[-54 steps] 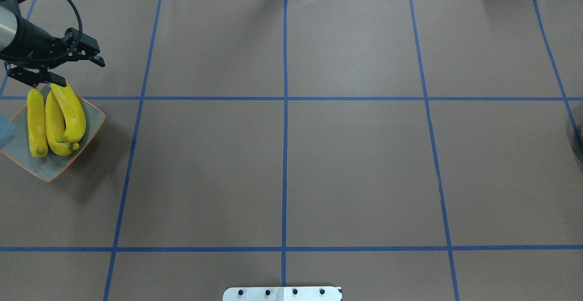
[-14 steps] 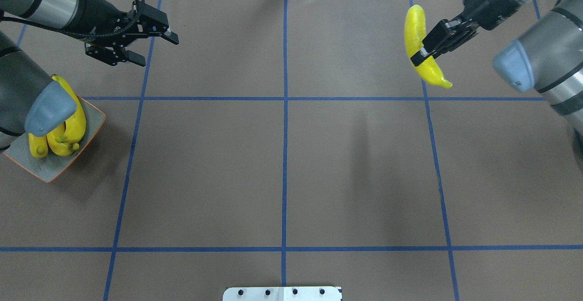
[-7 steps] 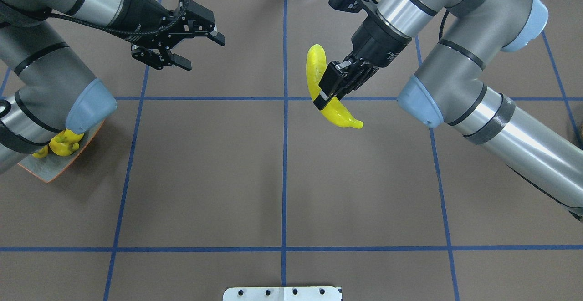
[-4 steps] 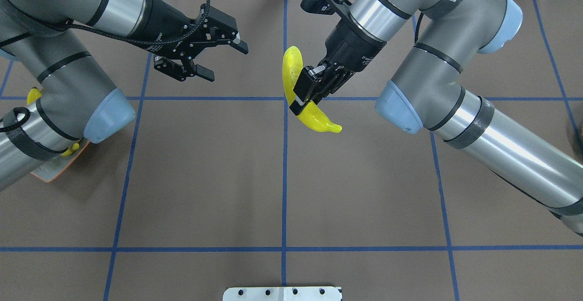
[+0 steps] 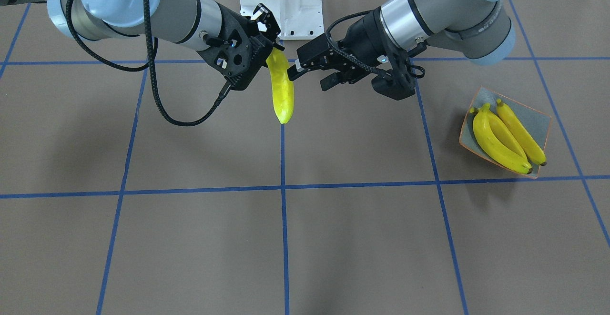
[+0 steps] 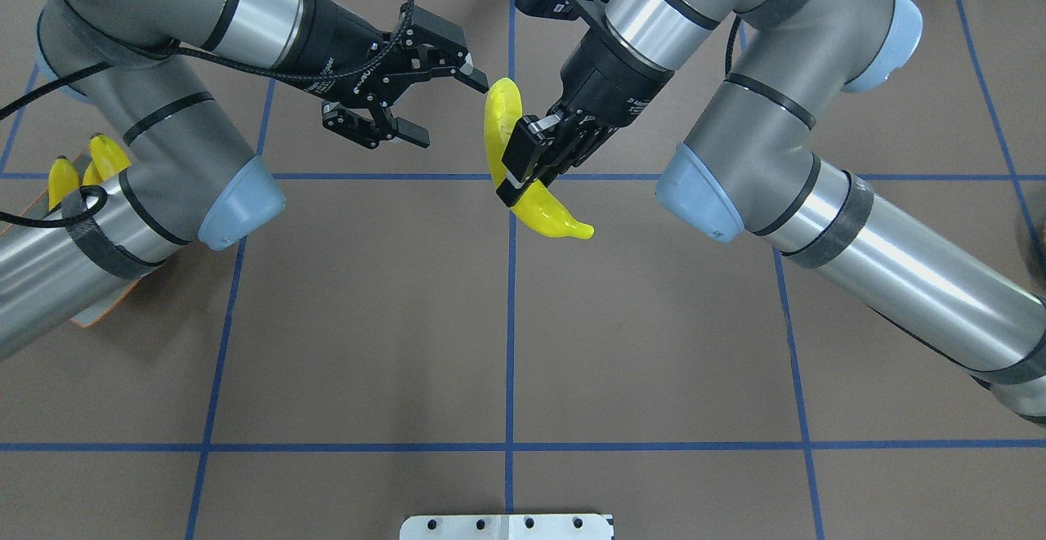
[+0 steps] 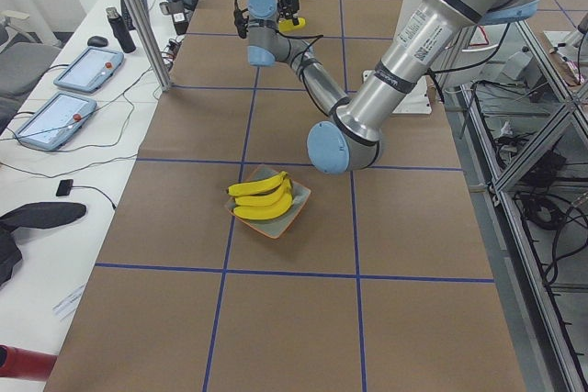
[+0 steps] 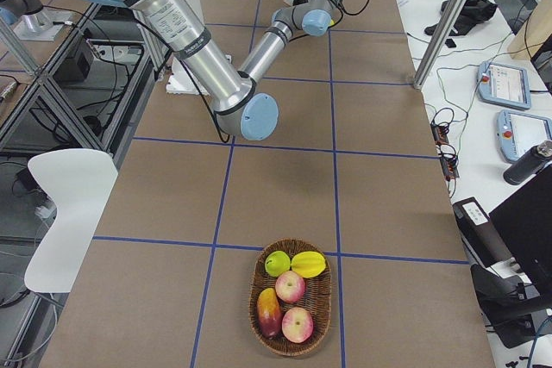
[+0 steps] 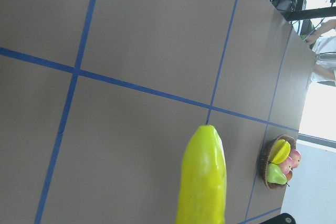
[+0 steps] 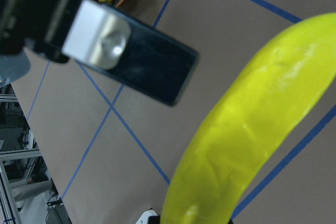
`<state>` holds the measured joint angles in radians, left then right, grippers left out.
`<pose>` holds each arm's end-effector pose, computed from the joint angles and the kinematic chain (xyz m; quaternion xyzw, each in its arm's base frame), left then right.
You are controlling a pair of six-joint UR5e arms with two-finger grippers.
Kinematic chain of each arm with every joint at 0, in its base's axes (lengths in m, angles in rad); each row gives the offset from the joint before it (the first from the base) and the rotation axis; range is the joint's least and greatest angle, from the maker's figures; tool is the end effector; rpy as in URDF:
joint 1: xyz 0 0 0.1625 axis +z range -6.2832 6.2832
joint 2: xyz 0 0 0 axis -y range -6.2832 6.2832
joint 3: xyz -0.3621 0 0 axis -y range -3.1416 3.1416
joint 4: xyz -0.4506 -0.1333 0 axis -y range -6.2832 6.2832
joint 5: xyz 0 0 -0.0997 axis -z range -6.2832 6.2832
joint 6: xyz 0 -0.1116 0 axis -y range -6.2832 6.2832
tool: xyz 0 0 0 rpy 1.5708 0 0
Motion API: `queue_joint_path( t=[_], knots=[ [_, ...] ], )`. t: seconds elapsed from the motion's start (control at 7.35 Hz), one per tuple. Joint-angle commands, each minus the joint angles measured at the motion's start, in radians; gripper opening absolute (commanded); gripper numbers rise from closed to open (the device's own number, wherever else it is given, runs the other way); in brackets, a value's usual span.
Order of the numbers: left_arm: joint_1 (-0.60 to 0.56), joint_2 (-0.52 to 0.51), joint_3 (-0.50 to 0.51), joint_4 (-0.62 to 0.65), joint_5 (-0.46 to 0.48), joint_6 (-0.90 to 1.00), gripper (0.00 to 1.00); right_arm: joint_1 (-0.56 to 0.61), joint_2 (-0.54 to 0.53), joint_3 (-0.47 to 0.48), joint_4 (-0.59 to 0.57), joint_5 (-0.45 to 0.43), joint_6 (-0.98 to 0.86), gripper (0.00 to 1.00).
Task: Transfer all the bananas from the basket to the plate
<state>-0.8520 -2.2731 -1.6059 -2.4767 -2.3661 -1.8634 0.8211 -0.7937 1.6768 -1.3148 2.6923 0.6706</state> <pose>0.3799 -0.5156 0.0308 -0.0671 0.7217 -0.1016 0.6814 -0.4024 -0.4803 0.0022 0.0543 -0.6373 -0.3148 0.7013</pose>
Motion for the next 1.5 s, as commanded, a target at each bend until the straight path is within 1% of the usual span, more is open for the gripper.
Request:
queue_joint_path(
  t=[0.0,0.14,0.27,0.41,0.54,0.68,1.09,1.23,1.36],
  knots=[
    [0.001,-0.011,0.033,-0.060,0.004,-0.066,0.98,0.003,0.002,0.040,0.000,0.000,0.015,0.00],
    [0.001,-0.011,0.046,-0.103,0.005,-0.113,0.98,0.004,0.001,0.062,0.002,-0.014,0.015,0.00],
    [0.001,-0.011,0.067,-0.163,0.007,-0.166,0.98,0.004,-0.002,0.081,0.000,-0.046,0.018,0.00],
    [0.001,-0.011,0.070,-0.200,0.014,-0.206,0.97,0.004,-0.002,0.087,0.002,-0.055,0.023,0.00],
    [0.010,-0.016,0.070,-0.226,0.056,-0.235,0.97,0.003,-0.002,0.089,0.002,-0.057,0.023,0.00],
    [0.030,-0.017,0.070,-0.238,0.085,-0.240,0.97,0.003,-0.002,0.089,0.002,-0.057,0.024,0.00],
    [0.041,-0.026,0.070,-0.245,0.091,-0.244,0.95,0.003,-0.004,0.089,0.000,-0.057,0.023,0.00],
    [0.042,-0.028,0.070,-0.245,0.091,-0.244,0.87,0.003,-0.006,0.089,0.002,-0.057,0.024,0.00],
    [0.042,-0.028,0.069,-0.246,0.091,-0.246,0.44,0.003,-0.006,0.089,0.000,-0.057,0.023,0.00]
  ],
)
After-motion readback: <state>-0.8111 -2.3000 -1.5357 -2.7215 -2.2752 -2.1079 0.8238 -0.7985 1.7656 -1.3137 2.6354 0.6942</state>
